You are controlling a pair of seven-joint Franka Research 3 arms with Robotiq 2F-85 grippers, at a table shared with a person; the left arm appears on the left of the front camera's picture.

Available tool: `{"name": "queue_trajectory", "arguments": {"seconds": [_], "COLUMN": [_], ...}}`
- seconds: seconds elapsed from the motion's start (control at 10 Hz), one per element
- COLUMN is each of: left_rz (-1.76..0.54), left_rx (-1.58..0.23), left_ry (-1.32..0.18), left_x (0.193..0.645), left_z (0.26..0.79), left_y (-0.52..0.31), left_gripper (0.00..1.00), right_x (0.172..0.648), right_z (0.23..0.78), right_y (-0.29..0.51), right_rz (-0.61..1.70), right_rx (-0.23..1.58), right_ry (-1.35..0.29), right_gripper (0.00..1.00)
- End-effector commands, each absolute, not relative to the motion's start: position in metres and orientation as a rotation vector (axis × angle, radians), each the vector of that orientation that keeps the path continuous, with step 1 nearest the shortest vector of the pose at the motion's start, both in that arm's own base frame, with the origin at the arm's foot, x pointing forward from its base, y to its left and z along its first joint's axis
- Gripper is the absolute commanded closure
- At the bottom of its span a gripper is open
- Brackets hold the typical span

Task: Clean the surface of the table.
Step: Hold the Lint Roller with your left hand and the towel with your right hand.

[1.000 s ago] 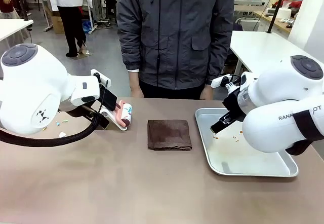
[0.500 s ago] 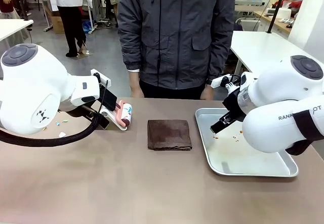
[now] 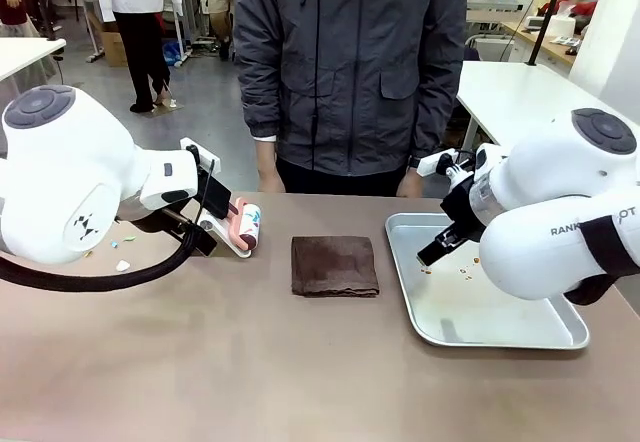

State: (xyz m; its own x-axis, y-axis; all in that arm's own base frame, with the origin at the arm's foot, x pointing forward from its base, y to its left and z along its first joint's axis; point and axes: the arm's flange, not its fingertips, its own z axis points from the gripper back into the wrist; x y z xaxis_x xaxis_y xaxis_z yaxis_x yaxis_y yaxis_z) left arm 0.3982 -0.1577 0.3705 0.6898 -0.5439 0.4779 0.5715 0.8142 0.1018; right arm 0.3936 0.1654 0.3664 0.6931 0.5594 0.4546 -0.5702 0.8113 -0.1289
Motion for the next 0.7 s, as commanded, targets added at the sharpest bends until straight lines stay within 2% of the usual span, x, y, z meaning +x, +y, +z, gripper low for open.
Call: {"name": "queue_trajectory", "arguments": {"seconds": [0.0,0.1,0.3,0.5,0.6], "left_rz": [-0.644,-0.509,-0.296,-0.254,-0.202], "left_rx": [-0.208,-0.272,-0.297,-0.485,-0.597], "left_ry": [-0.413,-0.318,-0.220,-0.252,-0.319], "left_x": [0.376,0.367,0.356,0.342,0.333], "left_z": [0.403,0.420,0.440,0.466,0.482], "left_y": [-0.142,-0.138,-0.123,-0.083,-0.052], "left_gripper": [0.00,0.00,0.00,0.00,0.00], "right_x": [0.381,0.370,0.348,0.323,0.309], "right_z": [0.396,0.412,0.444,0.469,0.477], "right_y": [0.166,0.159,0.130,0.090,0.064], "right_rz": [0.472,0.425,0.390,0.244,0.136], "right_rx": [0.021,0.062,0.323,0.533,0.590], "right_ry": [-0.253,-0.202,-0.161,-0.223,-0.276], "right_gripper": [0.00,0.00,0.00,0.00,0.00]}}
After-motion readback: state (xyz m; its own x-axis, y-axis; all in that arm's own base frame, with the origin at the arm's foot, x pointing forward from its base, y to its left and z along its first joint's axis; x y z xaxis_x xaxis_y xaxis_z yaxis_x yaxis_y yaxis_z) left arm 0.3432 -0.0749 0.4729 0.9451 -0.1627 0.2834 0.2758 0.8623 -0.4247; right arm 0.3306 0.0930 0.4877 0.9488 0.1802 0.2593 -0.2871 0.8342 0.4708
